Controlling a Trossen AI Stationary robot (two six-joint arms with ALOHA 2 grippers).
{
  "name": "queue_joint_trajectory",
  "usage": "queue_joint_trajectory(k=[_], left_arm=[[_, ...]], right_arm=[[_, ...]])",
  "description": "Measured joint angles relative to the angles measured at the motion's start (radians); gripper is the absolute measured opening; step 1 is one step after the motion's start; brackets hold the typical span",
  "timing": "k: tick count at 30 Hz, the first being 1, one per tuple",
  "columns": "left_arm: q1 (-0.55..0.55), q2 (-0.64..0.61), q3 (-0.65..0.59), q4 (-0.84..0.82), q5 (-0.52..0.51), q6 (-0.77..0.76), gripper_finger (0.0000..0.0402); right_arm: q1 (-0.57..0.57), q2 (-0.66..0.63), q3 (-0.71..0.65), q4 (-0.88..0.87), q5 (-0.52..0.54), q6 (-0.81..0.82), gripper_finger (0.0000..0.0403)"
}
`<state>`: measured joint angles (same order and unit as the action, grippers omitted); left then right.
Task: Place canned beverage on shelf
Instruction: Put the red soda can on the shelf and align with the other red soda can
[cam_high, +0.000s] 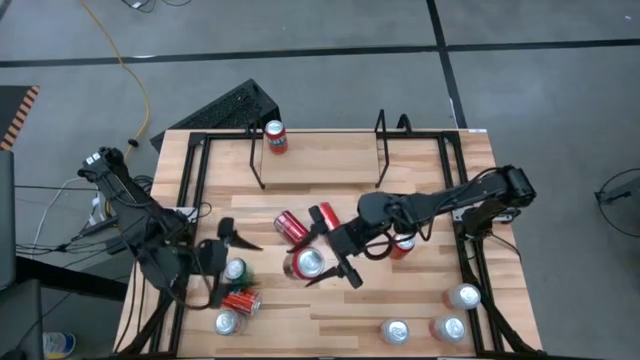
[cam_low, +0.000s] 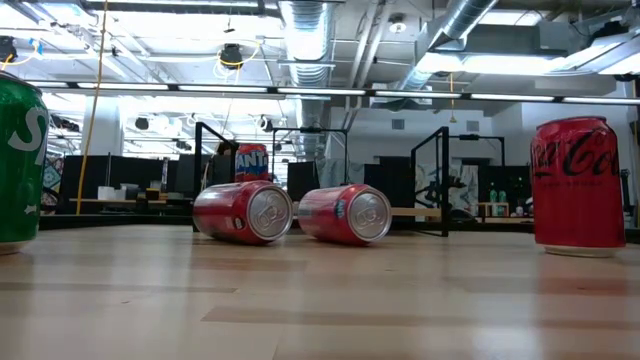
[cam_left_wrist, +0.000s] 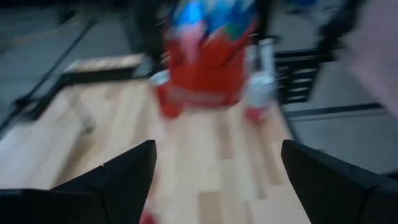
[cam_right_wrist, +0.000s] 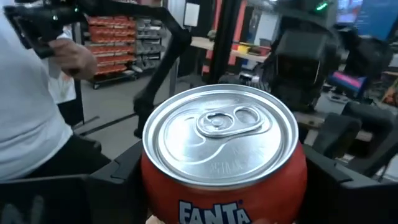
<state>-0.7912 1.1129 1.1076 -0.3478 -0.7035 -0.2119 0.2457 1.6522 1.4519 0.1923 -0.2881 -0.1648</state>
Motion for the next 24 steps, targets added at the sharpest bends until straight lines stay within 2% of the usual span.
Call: queue_joint_trajectory(k=[8,15,24], left_arm=[[0.06,0.0,0.0,0.084,0.199,0.086,0.0332],[0.195,-0.001,0.0,0.254,0.589,0.137,0.0332],[0.354,0.013,0.0,0.259,0.748,0.074,0.0332]], right_arm=[[0.014,0.002,-0.001,0.078,-0.073,0.003,0.028],[0.041,0.004,-0.001,0.122,-0.11,0.005,0.0281],[0.081,0.004,-0.001,0.144,-0.11,-0.001,0.0281]])
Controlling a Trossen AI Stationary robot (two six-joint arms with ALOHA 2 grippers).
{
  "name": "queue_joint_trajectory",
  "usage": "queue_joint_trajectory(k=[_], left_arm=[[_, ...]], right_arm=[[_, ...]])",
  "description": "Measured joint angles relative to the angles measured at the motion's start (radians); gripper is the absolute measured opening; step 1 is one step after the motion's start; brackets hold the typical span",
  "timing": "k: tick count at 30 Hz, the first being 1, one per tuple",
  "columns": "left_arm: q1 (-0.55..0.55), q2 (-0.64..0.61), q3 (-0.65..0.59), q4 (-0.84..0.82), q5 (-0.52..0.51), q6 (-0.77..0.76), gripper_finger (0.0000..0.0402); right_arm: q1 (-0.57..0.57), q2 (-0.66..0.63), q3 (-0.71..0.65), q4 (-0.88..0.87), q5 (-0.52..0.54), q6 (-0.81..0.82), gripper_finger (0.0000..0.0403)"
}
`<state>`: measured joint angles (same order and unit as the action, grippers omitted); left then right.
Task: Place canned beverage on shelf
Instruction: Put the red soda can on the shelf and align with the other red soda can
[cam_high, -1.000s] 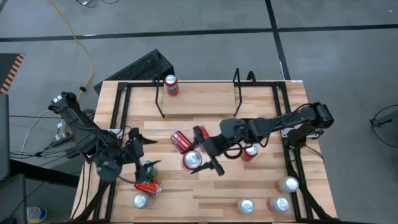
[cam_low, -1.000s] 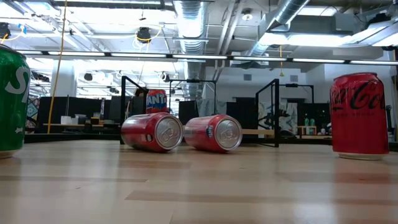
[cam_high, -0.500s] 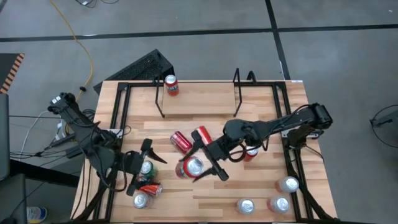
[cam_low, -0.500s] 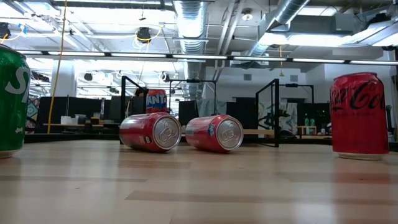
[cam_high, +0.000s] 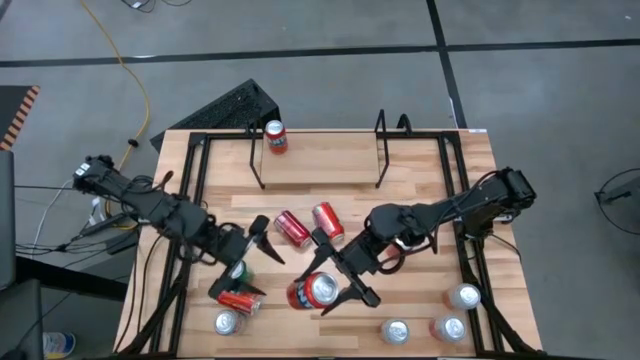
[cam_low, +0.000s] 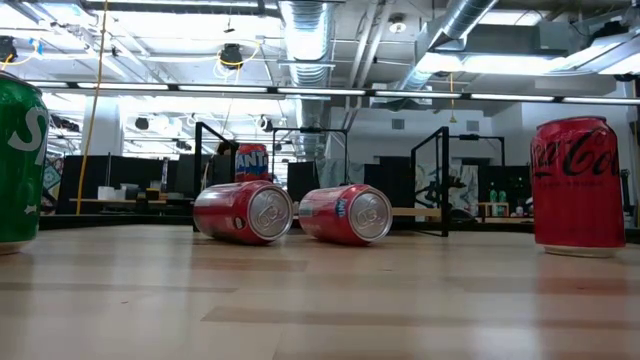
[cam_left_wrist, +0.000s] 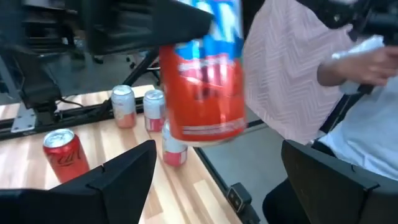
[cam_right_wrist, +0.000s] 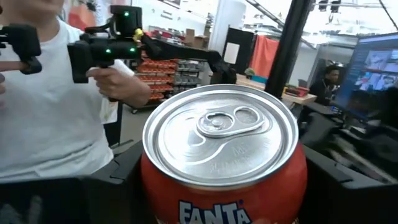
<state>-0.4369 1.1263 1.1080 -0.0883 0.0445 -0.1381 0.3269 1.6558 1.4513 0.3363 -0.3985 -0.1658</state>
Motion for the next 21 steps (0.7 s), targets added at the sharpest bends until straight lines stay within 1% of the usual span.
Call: queue_joint_trajectory(k=[3,7,8,14,21], left_arm=[[0.057,0.012,0.0,0.034,0.09,-0.037,0.0332],[0.117,0.064,0.0,0.11,0.293,-0.113,0.0332],[0.129,0.08,0.0,0.133,0.327,-0.129,0.0332],[0.196,0.182,0.0,0.217,0.457,-0.197,0.0332],[0.226,0.255,0.0,0.361,0.592,-0.276,0.0332]], right_arm=[[0.006,0.0,0.0,0.0,0.001,-0.003,0.0281],[0.007,0.0,0.0,-0.006,0.001,-0.033,0.0281],[0.007,0.0,0.0,-0.006,0.002,-0.037,0.0281],[0.007,0.0,0.0,-0.006,-0.009,-0.04,0.0282],[0.022,0.0,0.0,-0.042,-0.03,-0.026,0.0282]])
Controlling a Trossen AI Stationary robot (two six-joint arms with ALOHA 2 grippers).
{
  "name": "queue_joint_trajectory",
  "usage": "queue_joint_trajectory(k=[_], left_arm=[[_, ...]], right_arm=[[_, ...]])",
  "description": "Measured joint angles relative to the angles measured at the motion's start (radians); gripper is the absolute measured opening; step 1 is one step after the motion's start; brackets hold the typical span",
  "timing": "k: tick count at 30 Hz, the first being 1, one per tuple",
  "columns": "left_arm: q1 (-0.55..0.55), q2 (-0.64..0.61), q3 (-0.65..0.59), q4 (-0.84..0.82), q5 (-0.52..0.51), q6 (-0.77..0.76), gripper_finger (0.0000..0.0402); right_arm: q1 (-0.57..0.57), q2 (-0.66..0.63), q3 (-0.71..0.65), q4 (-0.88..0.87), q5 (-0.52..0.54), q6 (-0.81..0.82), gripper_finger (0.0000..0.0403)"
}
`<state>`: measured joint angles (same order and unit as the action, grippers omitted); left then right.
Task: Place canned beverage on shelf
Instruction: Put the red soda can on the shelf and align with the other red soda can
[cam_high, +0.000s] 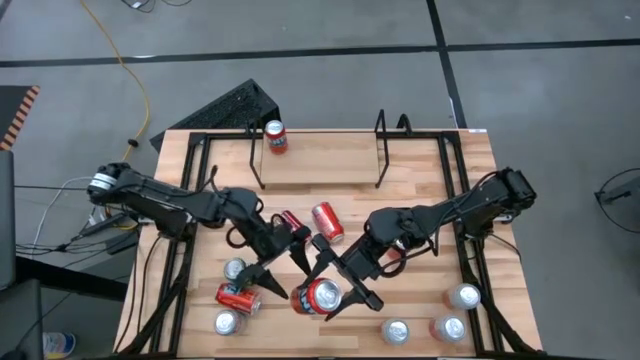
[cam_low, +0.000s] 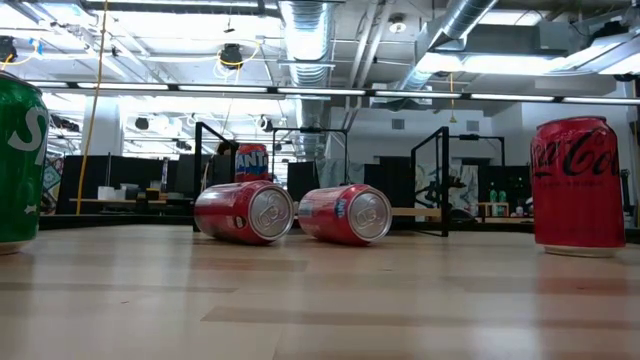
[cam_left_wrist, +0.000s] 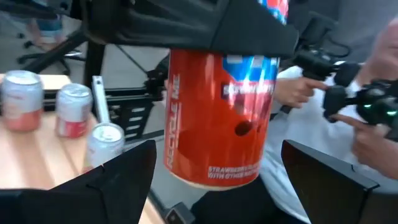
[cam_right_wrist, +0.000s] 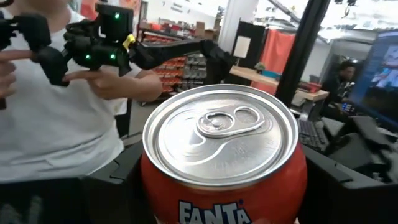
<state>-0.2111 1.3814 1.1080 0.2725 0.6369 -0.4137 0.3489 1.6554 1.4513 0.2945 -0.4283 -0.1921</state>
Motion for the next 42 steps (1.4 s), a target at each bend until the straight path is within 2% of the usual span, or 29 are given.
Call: queue_joint_trajectory(k=[5,12,17,20,29,33,36,39,42], left_arm=[[-0.004,0.013,0.0,0.035,0.109,-0.008,0.0332],[-0.011,0.013,0.0,0.017,0.114,0.027,0.0332],[-0.011,0.013,0.0,-0.13,0.013,0.121,0.0332],[-0.011,0.013,0.0,-0.144,0.029,0.146,0.0332],[-0.016,0.021,0.0,-0.143,0.079,0.121,0.0332],[-0.018,0.026,0.005,-0.129,0.213,0.036,0.0332],[-0.02,-0.009,0.015,-0.129,0.25,-0.001,0.0332],[-0.011,-0.067,0.027,-0.227,0.213,0.007,0.0332],[-0.005,-0.119,0.029,-0.389,0.05,0.1,0.0332]], right_arm=[[0.01,-0.001,0.0,0.008,-0.05,0.0,0.0282],[0.001,-0.001,0.0,0.008,-0.061,0.011,0.0282],[-0.013,0.0,0.0,0.062,-0.119,0.089,0.0282],[-0.025,-0.002,0.001,0.098,-0.181,0.134,0.0282],[-0.102,-0.008,0.0,0.112,-0.229,0.182,0.0282],[-0.127,-0.008,0.0,0.101,-0.309,0.277,0.0282],[-0.127,-0.01,0.0,0.066,-0.348,0.312,0.0282],[-0.125,-0.011,0.0,-0.014,-0.325,0.299,0.0282],[-0.127,-0.01,0.0,-0.087,-0.308,0.297,0.0282]])
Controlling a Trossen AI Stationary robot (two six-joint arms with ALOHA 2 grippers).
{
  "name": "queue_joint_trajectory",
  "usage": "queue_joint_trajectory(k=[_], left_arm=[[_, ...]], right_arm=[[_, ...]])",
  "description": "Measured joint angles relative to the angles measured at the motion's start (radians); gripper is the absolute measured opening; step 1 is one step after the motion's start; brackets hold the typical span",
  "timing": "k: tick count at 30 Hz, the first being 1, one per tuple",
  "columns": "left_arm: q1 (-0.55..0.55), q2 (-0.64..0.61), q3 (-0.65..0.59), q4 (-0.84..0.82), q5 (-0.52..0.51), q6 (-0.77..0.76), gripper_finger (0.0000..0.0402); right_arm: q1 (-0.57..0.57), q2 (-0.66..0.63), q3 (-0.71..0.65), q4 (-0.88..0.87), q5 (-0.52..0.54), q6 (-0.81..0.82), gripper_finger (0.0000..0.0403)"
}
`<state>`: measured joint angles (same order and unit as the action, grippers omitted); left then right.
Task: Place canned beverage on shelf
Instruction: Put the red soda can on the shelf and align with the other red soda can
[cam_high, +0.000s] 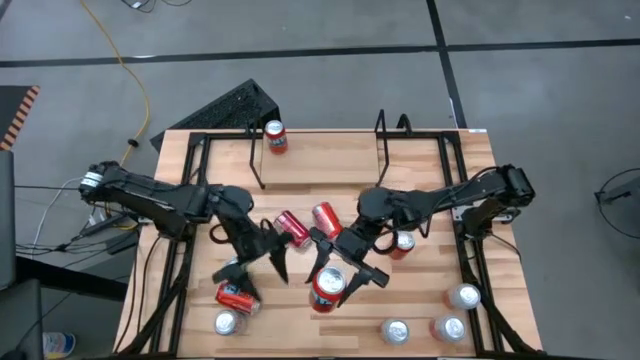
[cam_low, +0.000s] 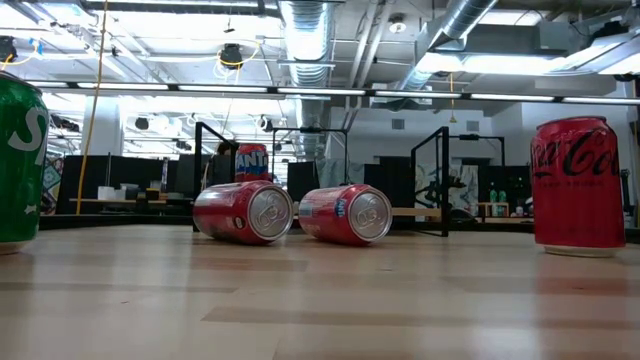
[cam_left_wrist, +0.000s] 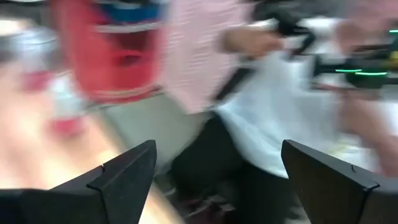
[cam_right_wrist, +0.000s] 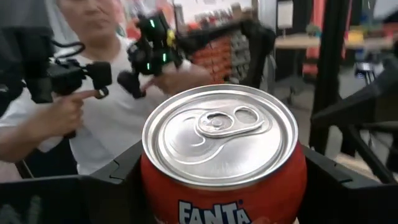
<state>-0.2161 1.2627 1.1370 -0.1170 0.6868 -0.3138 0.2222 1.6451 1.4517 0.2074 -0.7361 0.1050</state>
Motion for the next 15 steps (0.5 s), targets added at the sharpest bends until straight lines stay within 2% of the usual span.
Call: queue_joint_trajectory(k=[4,6,10,12,15], left_arm=[[-0.004,-0.089,0.0,-0.184,-0.174,0.081,0.0332],[-0.01,-0.126,0.0,-0.244,-0.237,0.095,0.0332],[-0.045,-0.181,-0.001,-0.237,-0.403,0.159,0.0332],[-0.073,-0.191,0.0,-0.212,-0.51,0.218,0.0332],[-0.11,-0.173,0.0,-0.19,-0.587,0.32,0.0332]], right_arm=[[-0.003,0.0,0.0,-0.122,0.02,-0.008,0.0282],[-0.002,0.0,0.0,-0.219,0.081,-0.019,0.0282],[-0.003,0.001,-0.001,-0.337,0.251,-0.051,0.0282],[-0.005,0.001,-0.001,-0.362,0.307,-0.062,0.0282],[-0.005,0.012,0.0,-0.377,0.353,-0.081,0.0282]])
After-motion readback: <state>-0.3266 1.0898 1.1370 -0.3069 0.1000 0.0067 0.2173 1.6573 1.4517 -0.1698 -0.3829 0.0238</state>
